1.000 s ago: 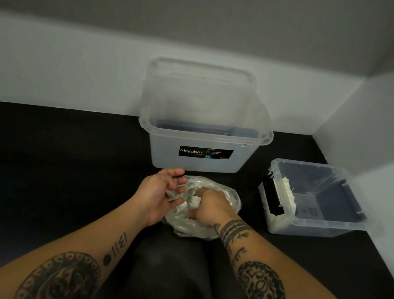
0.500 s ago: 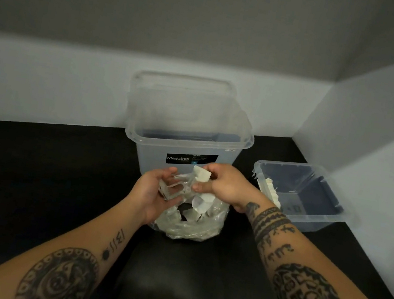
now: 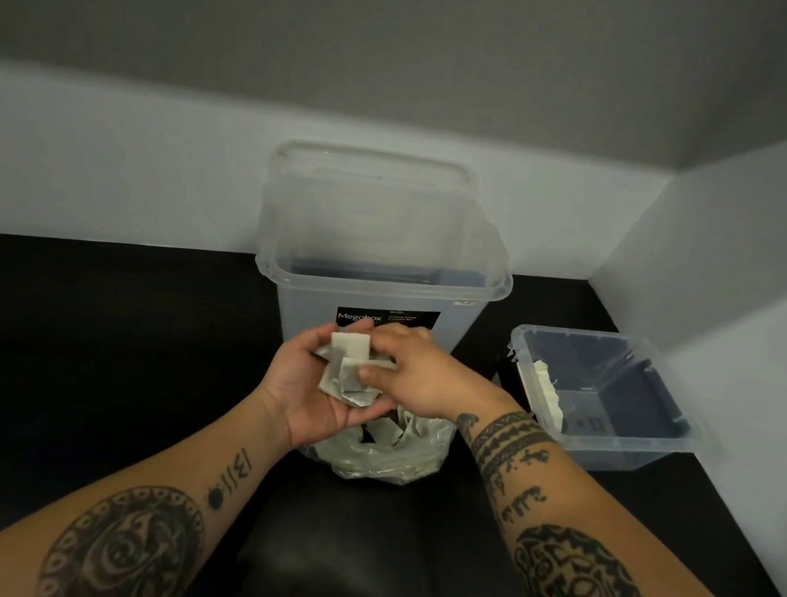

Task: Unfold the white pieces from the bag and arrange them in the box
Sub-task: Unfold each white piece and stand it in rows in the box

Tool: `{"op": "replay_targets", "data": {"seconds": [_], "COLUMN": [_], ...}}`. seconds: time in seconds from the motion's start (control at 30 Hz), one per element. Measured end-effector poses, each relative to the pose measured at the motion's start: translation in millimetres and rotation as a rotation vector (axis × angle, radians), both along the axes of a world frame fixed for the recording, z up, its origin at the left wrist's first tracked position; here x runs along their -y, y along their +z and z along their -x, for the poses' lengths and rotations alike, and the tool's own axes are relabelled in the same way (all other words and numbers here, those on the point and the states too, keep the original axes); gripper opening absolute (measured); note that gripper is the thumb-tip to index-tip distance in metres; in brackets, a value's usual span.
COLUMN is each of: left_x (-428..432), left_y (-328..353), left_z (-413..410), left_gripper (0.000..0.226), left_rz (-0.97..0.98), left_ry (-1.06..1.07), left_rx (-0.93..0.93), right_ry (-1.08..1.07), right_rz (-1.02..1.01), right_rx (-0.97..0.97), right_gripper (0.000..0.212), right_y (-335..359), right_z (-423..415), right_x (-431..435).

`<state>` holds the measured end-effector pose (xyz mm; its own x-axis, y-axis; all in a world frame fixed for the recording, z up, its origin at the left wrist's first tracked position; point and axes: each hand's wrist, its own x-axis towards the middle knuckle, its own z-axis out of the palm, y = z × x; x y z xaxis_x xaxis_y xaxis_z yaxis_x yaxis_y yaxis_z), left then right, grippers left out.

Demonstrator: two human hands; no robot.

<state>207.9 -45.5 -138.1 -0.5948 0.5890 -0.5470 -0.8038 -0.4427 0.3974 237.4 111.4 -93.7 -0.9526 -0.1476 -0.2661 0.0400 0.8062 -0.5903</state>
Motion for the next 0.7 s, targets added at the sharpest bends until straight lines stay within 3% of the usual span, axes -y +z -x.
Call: {"op": "replay_targets", "data": {"seconds": [0.07, 0.17, 0.23, 0.33, 0.4, 0.5, 0.6, 0.7], "left_x": [1.9, 5.5, 9.3, 13.2, 15.3, 17.0, 16.9, 15.7], "left_y": [-1.4, -3.3, -3.5, -4.6, -4.7, -1.7, 1.9, -1.3], "left_z": [1.3, 3.9, 4.5, 4.9, 4.0, -1.1, -5.6, -6.6], "left_gripper": [0.042, 0.042, 0.045, 0.062, 0.071, 0.062, 0.028, 0.009], "left_rz": [0.010, 0.029, 0.049, 0.078, 0.093, 0.092, 0.130, 0.169], "left_ry": [0.025, 0.048, 0.047, 0.046, 0.030, 0.000, -0.044, -0.046], "left_rx": [0.000, -0.022, -0.040, -0.056, -0.064, -0.081, -0.134, -0.135], "right_ry": [-0.001, -0.179, -0.298, -0.281, -0.185, -0.191, -0.213, -0.253], "right_rz": [-0.006, 0.300, 0.360, 0.110, -0.181, -0.499, -0.488, -0.417], "right_rx": [-0.022, -0.055, -0.055, 0.067, 0.151, 0.119, 0.077, 0.099], "right_gripper": [0.054, 0.050, 0.037, 0.023, 0.022, 0.033, 0.034, 0.031], "right_y": [-5.4, -8.7, -14.5, -32.9, -50.5, -77.3, -93.4, -95.4], "right_z": [-1.2, -4.4, -6.0, -6.7, -7.5, -10.8, -14.8, -15.1], "right_x": [-0.7, -6.1, -13.1, -21.1, -15.3, 0.3, 8.4, 8.8]}}
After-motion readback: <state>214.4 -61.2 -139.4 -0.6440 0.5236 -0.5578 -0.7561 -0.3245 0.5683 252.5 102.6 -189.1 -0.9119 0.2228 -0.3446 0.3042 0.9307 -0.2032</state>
